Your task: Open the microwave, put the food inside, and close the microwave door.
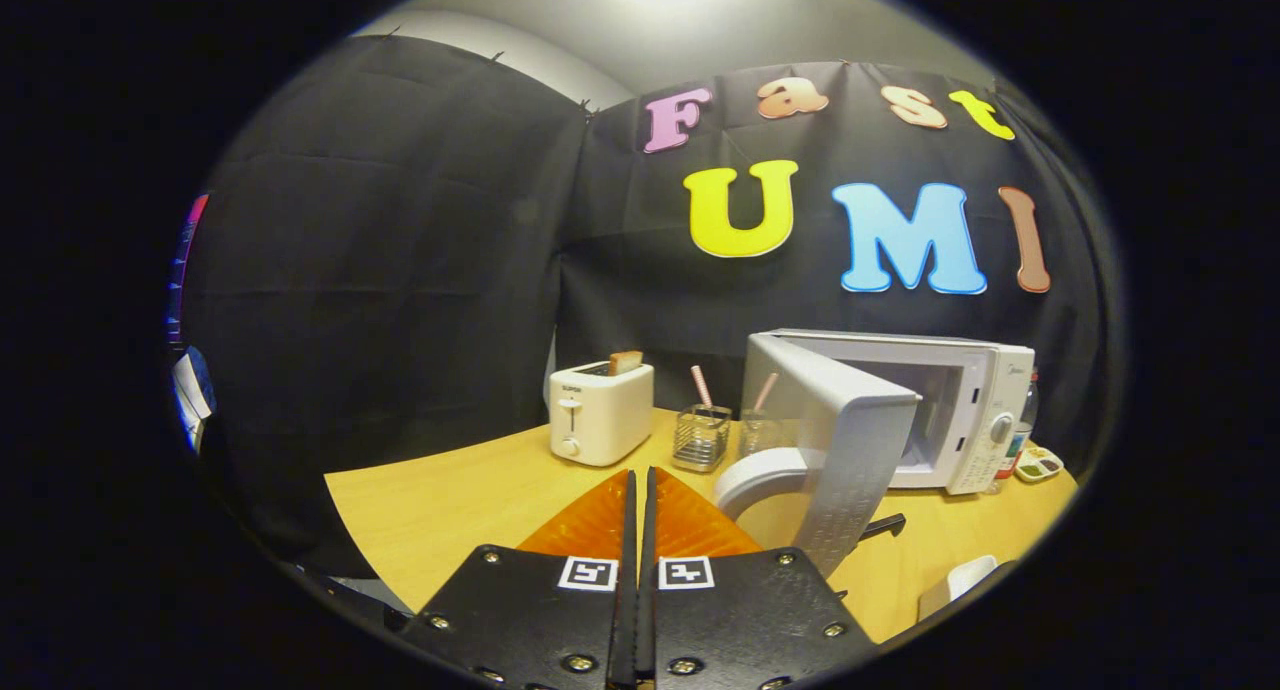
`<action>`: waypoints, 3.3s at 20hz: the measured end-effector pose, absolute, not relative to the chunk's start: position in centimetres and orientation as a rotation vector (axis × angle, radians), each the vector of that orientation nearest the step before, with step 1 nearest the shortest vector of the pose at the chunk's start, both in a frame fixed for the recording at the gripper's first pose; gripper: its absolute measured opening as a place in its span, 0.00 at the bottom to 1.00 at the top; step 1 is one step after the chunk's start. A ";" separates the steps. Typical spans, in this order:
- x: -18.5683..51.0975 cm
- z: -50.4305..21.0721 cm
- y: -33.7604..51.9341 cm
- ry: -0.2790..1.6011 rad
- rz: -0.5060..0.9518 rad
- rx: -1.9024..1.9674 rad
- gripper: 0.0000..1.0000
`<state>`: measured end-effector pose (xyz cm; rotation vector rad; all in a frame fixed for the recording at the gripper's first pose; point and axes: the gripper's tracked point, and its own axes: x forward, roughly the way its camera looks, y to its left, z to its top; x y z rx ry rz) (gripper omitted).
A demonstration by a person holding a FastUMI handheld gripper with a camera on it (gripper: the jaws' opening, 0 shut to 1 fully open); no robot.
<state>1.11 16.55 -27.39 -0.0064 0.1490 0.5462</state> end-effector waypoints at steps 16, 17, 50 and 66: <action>17.1 -28.9 -3.2 0.160 0.060 -0.004 0.01; 18.1 -29.2 -3.8 0.159 0.040 -0.012 0.01; 9.6 -11.1 -4.1 0.066 0.007 0.056 0.01; 4.6 -4.0 -3.9 0.018 0.002 0.052 0.97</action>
